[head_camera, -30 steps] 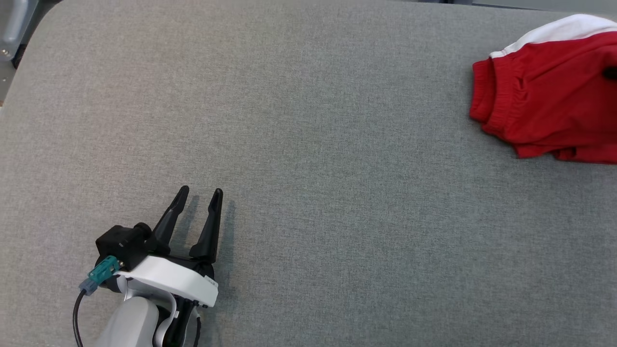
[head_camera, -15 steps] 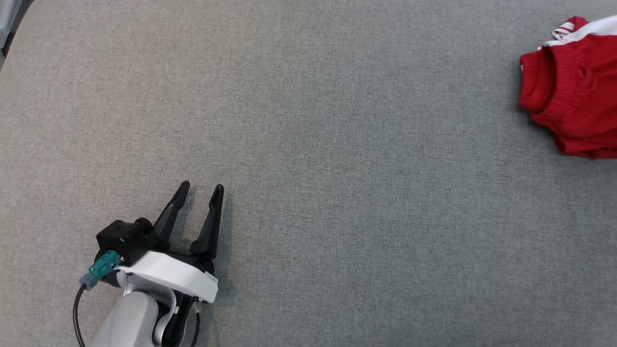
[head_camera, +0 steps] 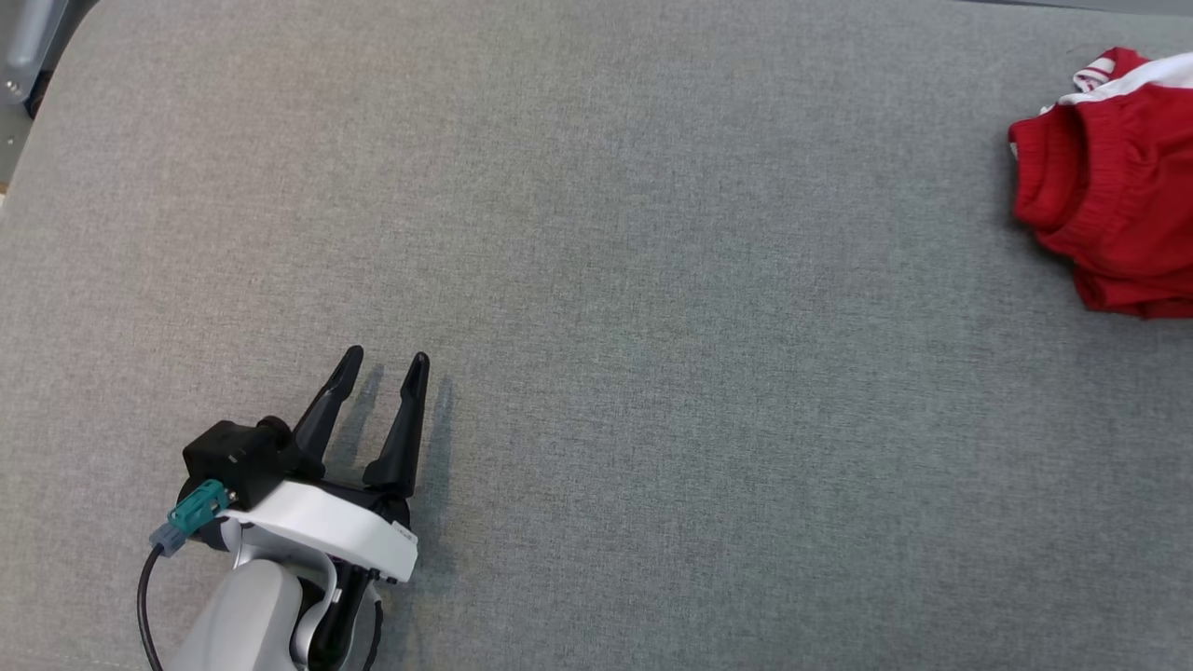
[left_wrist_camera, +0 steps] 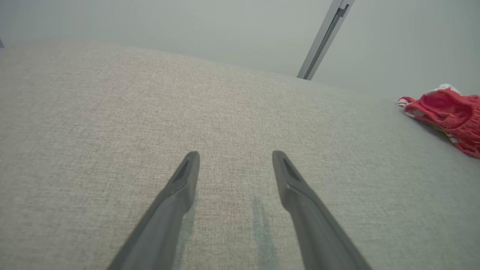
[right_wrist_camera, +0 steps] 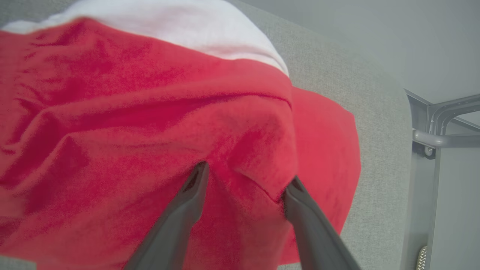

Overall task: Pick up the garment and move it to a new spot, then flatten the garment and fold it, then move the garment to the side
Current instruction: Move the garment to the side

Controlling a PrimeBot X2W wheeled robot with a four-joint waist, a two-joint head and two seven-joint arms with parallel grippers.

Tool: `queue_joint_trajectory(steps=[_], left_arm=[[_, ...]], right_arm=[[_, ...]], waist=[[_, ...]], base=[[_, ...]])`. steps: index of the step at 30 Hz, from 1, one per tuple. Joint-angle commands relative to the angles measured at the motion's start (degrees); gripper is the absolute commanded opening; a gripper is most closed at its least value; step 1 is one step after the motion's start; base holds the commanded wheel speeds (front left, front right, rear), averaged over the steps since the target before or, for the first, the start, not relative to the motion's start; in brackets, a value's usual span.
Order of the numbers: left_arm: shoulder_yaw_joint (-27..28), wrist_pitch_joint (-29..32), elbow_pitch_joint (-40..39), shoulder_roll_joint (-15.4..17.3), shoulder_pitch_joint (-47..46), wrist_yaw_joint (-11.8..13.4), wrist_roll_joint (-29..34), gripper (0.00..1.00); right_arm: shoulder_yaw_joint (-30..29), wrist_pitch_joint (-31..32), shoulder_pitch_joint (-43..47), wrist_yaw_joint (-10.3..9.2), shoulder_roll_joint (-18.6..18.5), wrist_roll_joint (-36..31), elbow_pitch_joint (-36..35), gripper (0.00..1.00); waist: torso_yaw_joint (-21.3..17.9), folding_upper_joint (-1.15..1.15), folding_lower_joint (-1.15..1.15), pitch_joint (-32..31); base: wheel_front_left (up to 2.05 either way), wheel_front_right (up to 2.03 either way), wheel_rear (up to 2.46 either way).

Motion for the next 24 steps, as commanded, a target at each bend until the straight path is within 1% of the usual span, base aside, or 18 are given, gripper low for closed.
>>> queue_joint_trajectory(steps=[1, 6, 10, 18, 19, 24], left_arm=[[0.23, -0.06, -0.03, 0.16, 0.38, -0.09, 0.01, 1.00], [0.92, -0.06, 0.21, 0.11, 1.58, -0.10, 0.26, 1.00], [2.08, -0.06, 0.12, 0.77, 2.88, 0.26, 0.61, 1.00], [4.34, -0.06, -1.65, 1.76, 5.73, 1.80, 0.54, 1.00], [5.00, -0.07, -2.33, 2.16, 6.38, 2.24, 0.44, 1.00], [6.22, -0.06, -3.87, 3.00, 8.29, 3.47, -0.08, 1.00]], right_arm=[[-0.25, -0.60, 0.95, 0.02, 0.39, -0.31, 0.06, 1.00], [0.63, -3.03, 1.05, 0.02, 2.24, -2.14, 0.01, 1.00], [2.30, -6.63, 1.54, 0.02, 3.21, -2.55, -3.44, 1.00], [3.71, -12.49, 3.23, 0.01, 2.60, -1.11, -9.60, 1.00], [3.13, -14.52, 4.14, 0.01, 2.47, -0.49, -11.13, 1.00], [0.52, -20.18, 8.21, 0.02, 1.90, 1.11, -16.38, 1.00]], waist=[[-0.23, 0.00, 0.00, -0.46], [-2.06, 0.00, 0.00, -3.52], [-4.27, 0.00, 0.00, -6.89], [-8.21, 0.00, 0.00, -12.90], [-8.86, 0.00, 0.00, -14.13], [-9.79, 0.00, 0.00, -16.47]], base=[[0.00, 0.00, 0.00], [0.00, 0.00, 0.00], [0.00, 0.00, 0.00], [0.00, 0.00, 0.00], [0.00, 0.00, 0.00], [0.00, 0.00, 0.00]])
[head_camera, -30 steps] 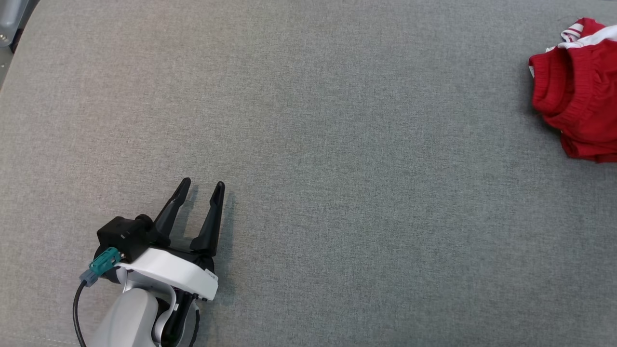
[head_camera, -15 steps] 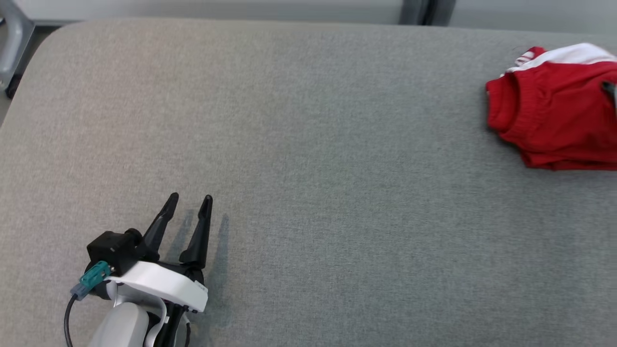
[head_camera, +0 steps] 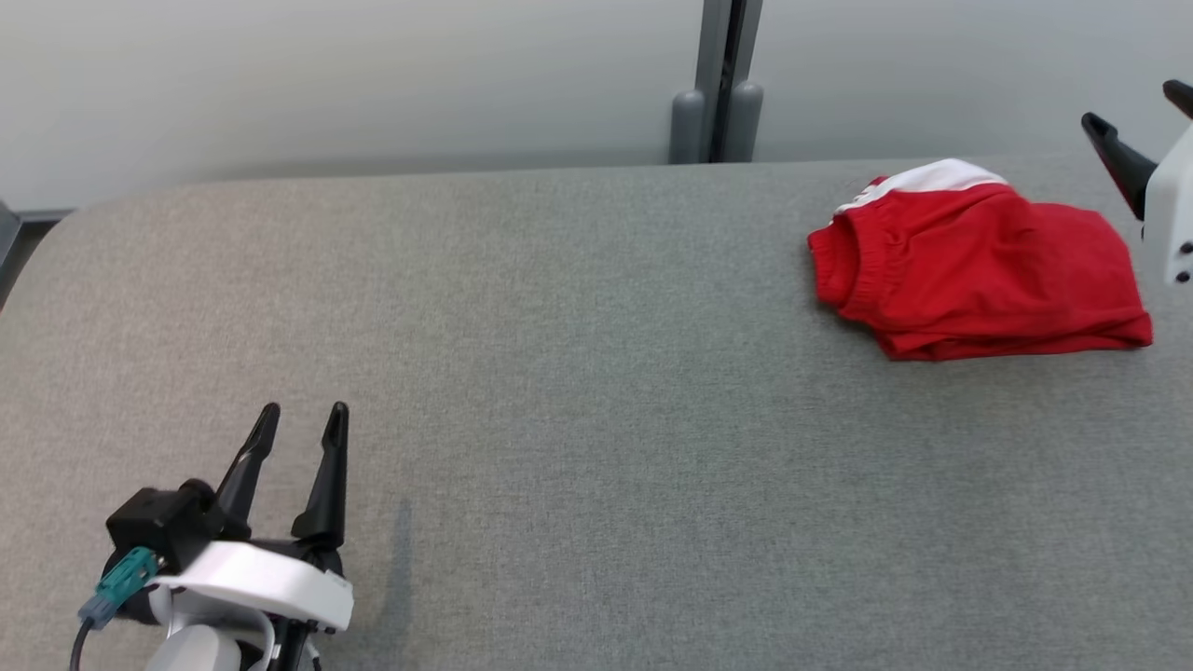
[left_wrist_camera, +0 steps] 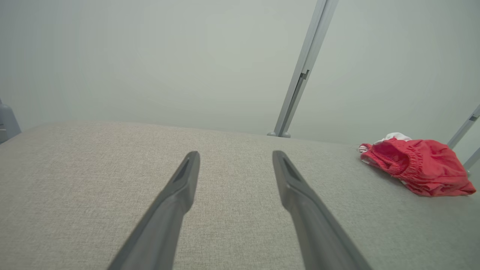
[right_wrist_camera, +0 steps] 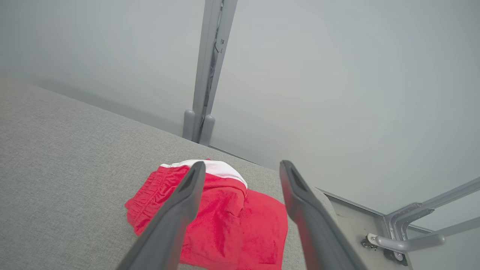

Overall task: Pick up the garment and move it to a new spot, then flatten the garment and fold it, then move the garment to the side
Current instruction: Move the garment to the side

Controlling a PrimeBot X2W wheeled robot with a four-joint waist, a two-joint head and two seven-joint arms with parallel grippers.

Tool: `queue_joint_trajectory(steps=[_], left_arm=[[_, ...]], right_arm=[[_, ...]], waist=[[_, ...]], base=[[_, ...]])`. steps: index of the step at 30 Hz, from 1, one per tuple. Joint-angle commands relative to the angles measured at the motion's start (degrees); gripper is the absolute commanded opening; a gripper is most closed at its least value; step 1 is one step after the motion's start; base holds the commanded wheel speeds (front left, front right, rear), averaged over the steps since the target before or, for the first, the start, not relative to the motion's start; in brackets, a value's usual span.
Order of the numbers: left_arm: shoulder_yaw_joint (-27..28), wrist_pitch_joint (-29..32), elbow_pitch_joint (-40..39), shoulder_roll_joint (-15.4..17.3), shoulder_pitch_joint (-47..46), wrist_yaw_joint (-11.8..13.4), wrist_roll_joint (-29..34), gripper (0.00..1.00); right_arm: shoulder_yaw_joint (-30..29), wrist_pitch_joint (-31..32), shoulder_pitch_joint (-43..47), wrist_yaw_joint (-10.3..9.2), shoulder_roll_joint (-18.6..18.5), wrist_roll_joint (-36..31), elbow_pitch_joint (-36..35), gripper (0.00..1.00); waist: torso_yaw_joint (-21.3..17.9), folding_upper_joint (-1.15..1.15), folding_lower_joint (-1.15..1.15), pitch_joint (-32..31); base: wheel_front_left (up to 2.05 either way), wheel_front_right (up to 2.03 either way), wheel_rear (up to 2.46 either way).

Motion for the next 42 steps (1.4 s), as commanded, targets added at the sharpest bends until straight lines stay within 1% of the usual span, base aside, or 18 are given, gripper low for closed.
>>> queue_joint_trajectory(steps=[1, 4, 7, 9, 13, 14, 15, 19, 22, 24, 30, 33, 39, 42], left_arm=[[0.62, -0.06, -0.60, 0.83, 1.09, 0.56, -0.51, 1.00], [1.13, -0.05, -1.78, 1.04, 2.00, 1.22, -0.63, 1.00], [1.56, 0.00, -2.94, 1.46, 3.17, 1.98, -0.84, 1.00], [1.86, -0.01, -3.79, 1.64, 3.59, 2.48, -0.86, 1.00], [2.44, -0.02, -5.38, 1.75, 4.77, 3.42, -0.86, 1.00], [2.66, -0.02, -5.68, 1.78, 5.18, 3.57, -0.91, 1.00], [2.66, -0.02, -5.68, 1.78, 5.18, 3.57, -0.91, 1.00], [3.48, -0.04, -7.19, 2.05, 5.97, 4.42, 0.10, 1.00], [4.25, -0.05, -8.47, 1.83, 6.46, 4.72, 1.02, 1.00], [4.89, -0.04, -9.15, 1.49, 6.61, 4.73, 1.86, 1.00], [8.44, -0.05, -12.56, -1.18, 8.68, 3.82, 5.24, 1.00], [10.09, -0.05, -13.57, -3.03, 9.79, 2.79, 7.28, 1.00], [12.50, -0.05, -13.15, -5.61, 11.55, 1.03, 11.17, 1.00], [13.17, -0.05, -11.89, -6.65, 12.16, 0.57, 12.95, 1.00]], right_arm=[[-1.21, -2.59, 2.78, 0.00, -0.59, -0.06, -2.21, 1.00], [-5.06, -6.90, 6.61, 0.00, -1.28, -0.44, -5.42, 1.00], [-10.55, -11.77, 11.49, 0.01, -0.29, -1.96, -8.70, 1.00], [-16.88, -15.99, 15.16, 0.01, 1.37, -3.38, -9.84, 1.00], [-28.03, -19.48, 23.85, 0.01, 6.28, -9.14, -12.45, 1.00], [-29.98, -19.49, 26.09, 0.01, 7.91, -10.84, -13.74, 1.00], [-29.98, -19.49, 26.09, 0.01, 7.91, -10.84, -13.74, 1.00], [-35.82, -19.30, 33.88, 0.01, 13.55, -16.07, -20.62, 1.00], [-37.79, -18.71, 39.24, 0.01, 17.28, -18.38, -25.52, 1.00], [-38.87, -19.61, 42.33, 0.01, 19.44, -19.61, -28.31, 1.00], [-40.19, -22.46, 51.10, 0.01, 24.60, -21.44, -31.69, 1.00], [-38.88, -23.79, 53.70, 0.01, 25.79, -21.52, -32.10, 1.00], [-36.54, -27.97, 55.60, 0.01, 25.83, -21.04, -30.48, 1.00], [-35.84, -29.63, 56.25, 0.01, 25.80, -20.54, -29.56, 1.00]], waist=[[-0.99, 0.00, 0.00, -1.64], [-1.13, 0.00, 0.00, -2.42], [-1.17, 0.00, 0.00, -2.97], [-1.03, 0.00, 0.00, -3.35], [-0.97, 0.00, 0.00, -3.62], [-0.99, 0.00, 0.00, -3.69], [-0.99, 0.00, 0.00, -3.69], [-1.04, 0.00, 0.00, -3.69], [-0.90, 0.00, 0.00, -3.78], [-0.72, 0.00, 0.00, -4.02], [-0.26, 0.00, 0.00, -4.68], [-0.16, 0.00, 0.00, -4.81], [-0.02, 0.00, 0.00, -4.94], [0.32, 0.00, 0.00, -5.05]], base=[[0.00, 0.00, 0.00], [0.00, 0.00, 0.00], [0.00, 0.00, 0.00], [0.00, 0.00, 0.00], [0.00, 0.00, 0.00], [0.00, 0.00, 0.00], [0.00, 0.00, 0.00], [0.00, 0.00, 0.00], [0.00, 0.00, 0.00], [0.00, 0.00, 0.00], [0.00, 0.00, 0.00], [0.00, 0.00, 0.00], [0.00, 0.00, 0.00], [0.00, 0.00, 0.00]])
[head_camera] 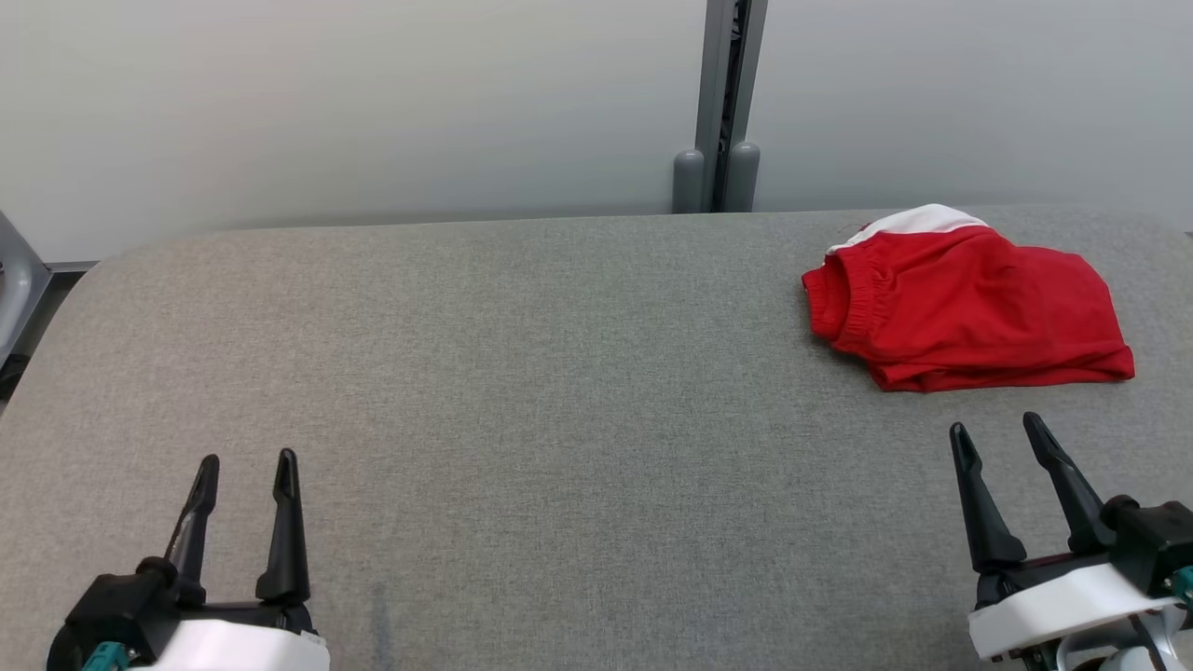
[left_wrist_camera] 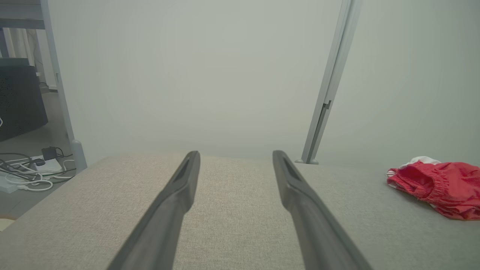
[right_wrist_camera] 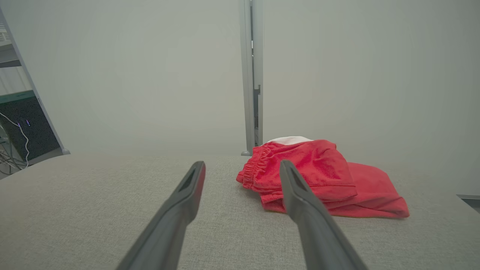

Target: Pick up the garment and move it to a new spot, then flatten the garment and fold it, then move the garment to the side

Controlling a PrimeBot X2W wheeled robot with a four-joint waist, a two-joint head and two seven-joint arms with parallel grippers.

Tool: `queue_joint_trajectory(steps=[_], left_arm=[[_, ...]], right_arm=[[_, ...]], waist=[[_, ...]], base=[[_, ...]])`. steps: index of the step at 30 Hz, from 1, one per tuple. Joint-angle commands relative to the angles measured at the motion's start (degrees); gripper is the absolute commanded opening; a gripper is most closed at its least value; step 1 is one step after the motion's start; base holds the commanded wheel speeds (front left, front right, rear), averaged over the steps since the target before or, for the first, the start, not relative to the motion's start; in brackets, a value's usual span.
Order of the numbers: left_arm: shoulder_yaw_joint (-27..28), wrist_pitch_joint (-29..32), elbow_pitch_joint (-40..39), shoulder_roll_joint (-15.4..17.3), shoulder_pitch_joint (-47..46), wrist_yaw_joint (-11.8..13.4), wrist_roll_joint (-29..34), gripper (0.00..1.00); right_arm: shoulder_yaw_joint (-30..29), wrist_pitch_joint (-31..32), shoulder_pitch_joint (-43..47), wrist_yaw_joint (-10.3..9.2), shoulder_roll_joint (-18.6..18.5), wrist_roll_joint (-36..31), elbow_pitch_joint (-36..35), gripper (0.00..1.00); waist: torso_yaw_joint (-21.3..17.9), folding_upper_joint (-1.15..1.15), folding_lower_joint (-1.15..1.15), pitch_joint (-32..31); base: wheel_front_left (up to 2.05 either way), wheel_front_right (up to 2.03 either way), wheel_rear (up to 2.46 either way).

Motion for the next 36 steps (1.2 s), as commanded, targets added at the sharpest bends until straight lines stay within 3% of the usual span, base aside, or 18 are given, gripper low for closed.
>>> queue_joint_trajectory(steps=[1, 15, 36], left_arm=[[0.43, -0.05, 0.62, -0.36, 0.94, -0.52, 0.86, 1.00], [1.85, -0.06, 3.13, -2.34, -0.13, -2.91, 4.39, 1.00], [2.30, -0.06, 4.32, -2.82, -1.11, -3.87, 4.87, 1.00]], right_arm=[[0.15, -0.95, 0.87, 0.02, -0.41, 0.24, 0.11, 1.00], [-1.76, -1.93, 0.24, 0.02, 2.10, -0.73, 0.43, 1.00], [-3.04, -1.94, 0.28, 0.02, 3.09, -0.27, -0.64, 1.00]], waist=[[0.18, 0.00, 0.00, -0.09], [0.27, 0.00, 0.00, -0.40], [0.19, 0.00, 0.00, -0.36]], base=[[0.00, 0.00, 0.00], [0.00, 0.00, 0.00], [0.00, 0.00, 0.00]])
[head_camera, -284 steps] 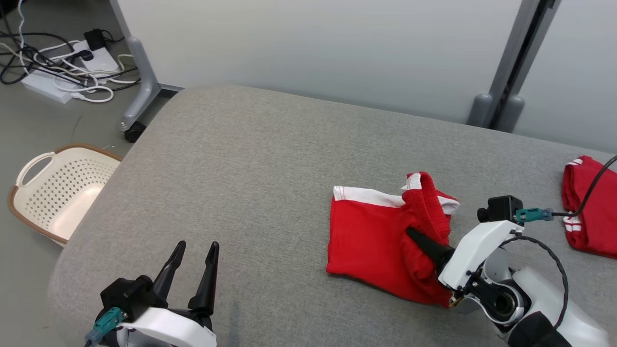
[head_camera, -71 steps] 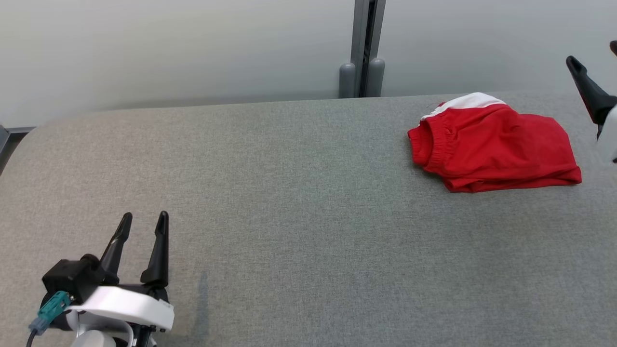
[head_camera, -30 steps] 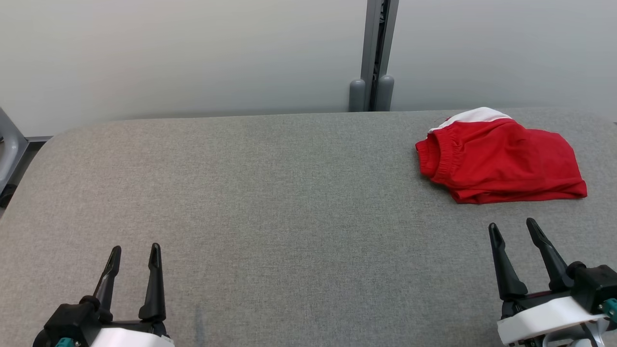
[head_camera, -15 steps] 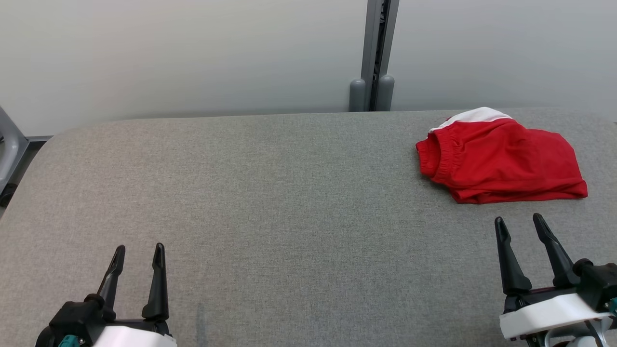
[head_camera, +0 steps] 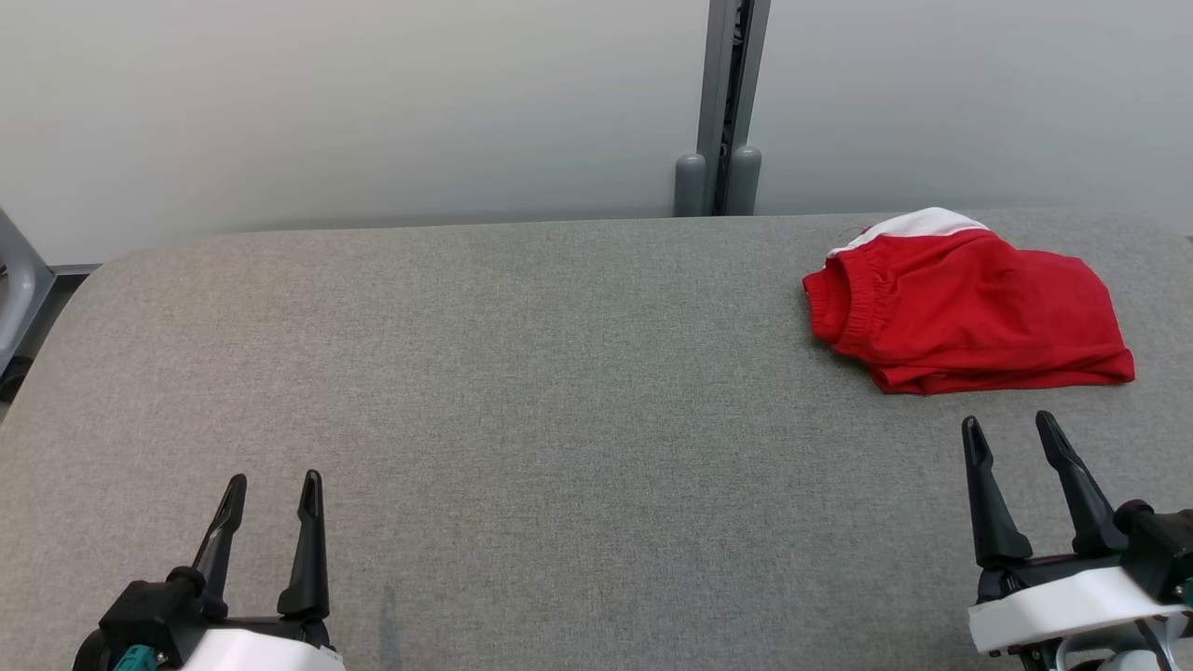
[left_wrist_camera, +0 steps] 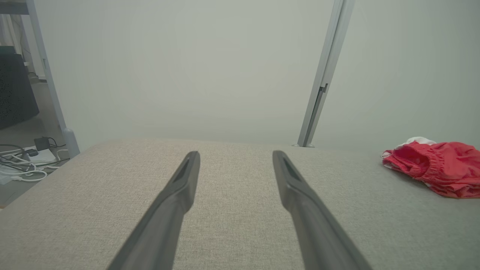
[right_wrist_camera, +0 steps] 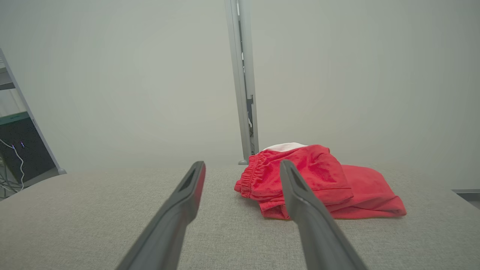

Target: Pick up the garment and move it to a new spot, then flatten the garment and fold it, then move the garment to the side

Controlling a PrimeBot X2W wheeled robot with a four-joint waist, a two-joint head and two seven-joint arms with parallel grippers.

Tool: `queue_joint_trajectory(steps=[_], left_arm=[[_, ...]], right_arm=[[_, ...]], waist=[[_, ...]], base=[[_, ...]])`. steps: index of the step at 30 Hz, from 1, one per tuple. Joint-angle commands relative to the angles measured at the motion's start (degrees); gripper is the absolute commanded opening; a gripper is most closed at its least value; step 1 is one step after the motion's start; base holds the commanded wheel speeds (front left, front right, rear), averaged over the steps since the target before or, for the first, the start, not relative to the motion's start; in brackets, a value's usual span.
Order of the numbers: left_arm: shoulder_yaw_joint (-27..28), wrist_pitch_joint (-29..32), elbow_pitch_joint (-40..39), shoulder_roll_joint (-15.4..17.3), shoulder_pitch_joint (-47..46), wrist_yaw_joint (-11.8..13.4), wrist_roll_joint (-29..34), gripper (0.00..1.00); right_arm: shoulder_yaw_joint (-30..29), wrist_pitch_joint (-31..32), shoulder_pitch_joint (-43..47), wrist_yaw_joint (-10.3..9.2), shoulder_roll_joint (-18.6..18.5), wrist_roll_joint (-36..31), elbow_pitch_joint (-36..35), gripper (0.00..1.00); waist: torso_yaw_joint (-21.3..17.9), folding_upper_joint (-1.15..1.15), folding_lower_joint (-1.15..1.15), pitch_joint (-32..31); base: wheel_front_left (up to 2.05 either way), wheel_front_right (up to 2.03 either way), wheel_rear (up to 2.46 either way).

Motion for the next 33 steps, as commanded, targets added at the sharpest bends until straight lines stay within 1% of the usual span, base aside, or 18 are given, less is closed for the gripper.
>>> queue_joint_trajectory(steps=[1, 27, 28, 32, 33], left_arm=[[0.08, -0.06, 0.03, 0.15, -0.91, -0.22, 0.28, 1.00], [-1.03, -0.06, 1.11, 0.30, -1.67, -0.28, -0.46, 1.00], [-1.15, -0.06, 1.14, 0.35, -1.72, -0.28, -0.61, 0.00], [-1.24, 0.23, 2.83, -0.45, -0.11, -0.19, -0.80, 0.00], [-0.93, 0.65, 2.98, -0.44, -0.37, -0.19, -1.84, 0.00]], right_arm=[[-0.19, -0.36, -0.22, 0.02, -0.15, 0.15, -0.38, 1.00], [0.47, -0.36, -0.52, 0.02, -0.31, 0.63, 1.12, 1.00], [0.49, -0.36, -0.55, 0.02, -0.34, 0.68, 1.15, 0.00], [1.10, 0.30, 0.83, 0.00, 0.96, 0.72, 2.55, 0.00], [1.10, 0.57, 0.68, 0.00, 0.99, 1.81, 2.65, 0.00]], waist=[[0.01, 0.00, 0.00, 0.02], [-0.15, 0.00, 0.00, 0.30], [-0.15, 0.00, 0.00, 0.30], [-0.15, 0.00, 0.00, 0.30], [-0.14, 0.00, 0.00, 0.29]], base=[[0.00, 0.00, 0.00], [0.00, 0.00, 0.00], [0.00, 0.00, 0.00], [0.00, 0.00, 0.00], [0.00, 0.00, 0.00]])
